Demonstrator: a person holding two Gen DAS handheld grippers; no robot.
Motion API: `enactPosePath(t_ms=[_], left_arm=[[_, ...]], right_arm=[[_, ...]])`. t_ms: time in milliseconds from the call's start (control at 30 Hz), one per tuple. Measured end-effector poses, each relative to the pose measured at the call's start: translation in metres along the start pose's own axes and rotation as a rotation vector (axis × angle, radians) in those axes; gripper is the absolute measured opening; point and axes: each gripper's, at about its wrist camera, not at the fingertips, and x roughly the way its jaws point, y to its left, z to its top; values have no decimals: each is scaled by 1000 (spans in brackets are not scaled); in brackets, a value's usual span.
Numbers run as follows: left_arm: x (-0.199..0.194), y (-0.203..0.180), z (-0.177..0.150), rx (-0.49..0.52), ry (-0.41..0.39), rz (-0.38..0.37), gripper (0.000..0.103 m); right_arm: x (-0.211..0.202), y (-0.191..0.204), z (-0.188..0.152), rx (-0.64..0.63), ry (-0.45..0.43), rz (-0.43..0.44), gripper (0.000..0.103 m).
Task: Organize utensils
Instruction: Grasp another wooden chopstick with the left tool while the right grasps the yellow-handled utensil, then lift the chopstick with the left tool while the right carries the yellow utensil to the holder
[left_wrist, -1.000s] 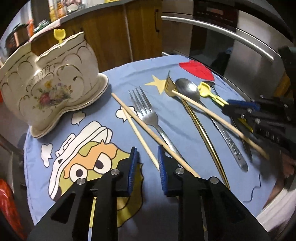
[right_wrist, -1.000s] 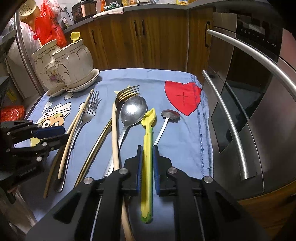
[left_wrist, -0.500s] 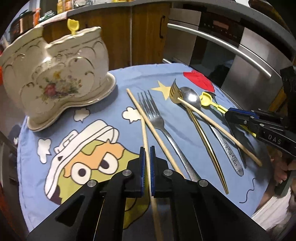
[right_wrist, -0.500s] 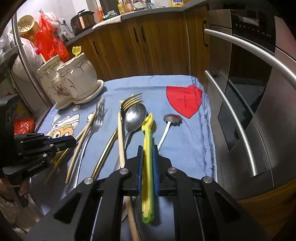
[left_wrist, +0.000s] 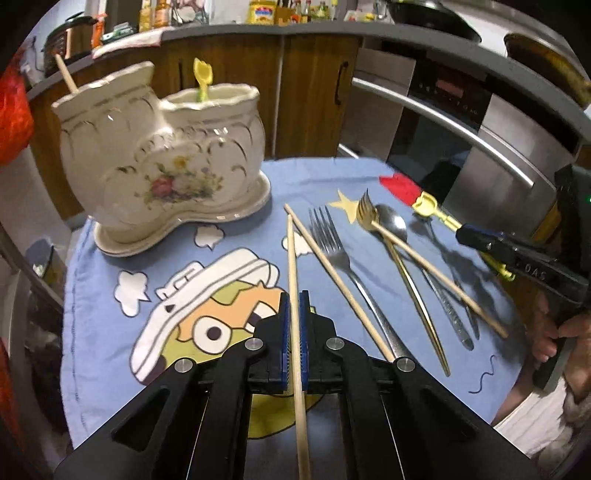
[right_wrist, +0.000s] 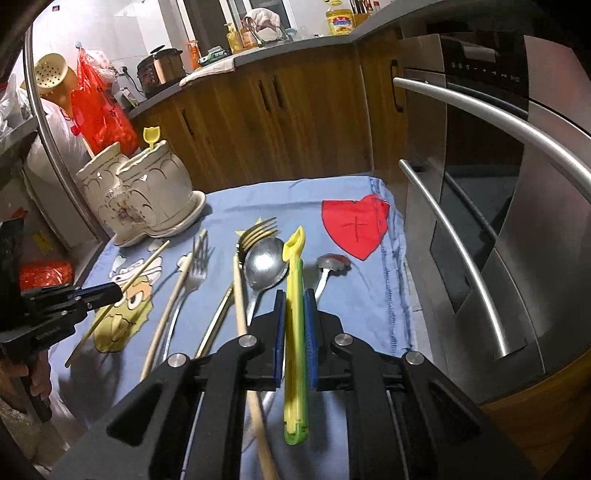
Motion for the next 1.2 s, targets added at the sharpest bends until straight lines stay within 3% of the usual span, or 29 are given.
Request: enactPosePath(t_ms=[300, 633, 733, 900, 1200], left_arm=[[-50, 12, 22, -32, -138, -62, 5], [-117, 80, 102, -117, -447, 2, 5], [-113, 102, 121, -158, -508, -13, 5], [-87, 126, 146, -194, -542, 2, 5], [-47, 142, 159, -199, -628, 47, 5]], right_arm=[[0, 24, 24, 54, -17, 105, 10], [4, 101, 113, -32, -216, 284, 10], [20, 120, 140, -34, -260, 343, 10], [47, 132, 165, -17, -300, 384, 10], [93, 135, 173, 38, -320, 466, 10]])
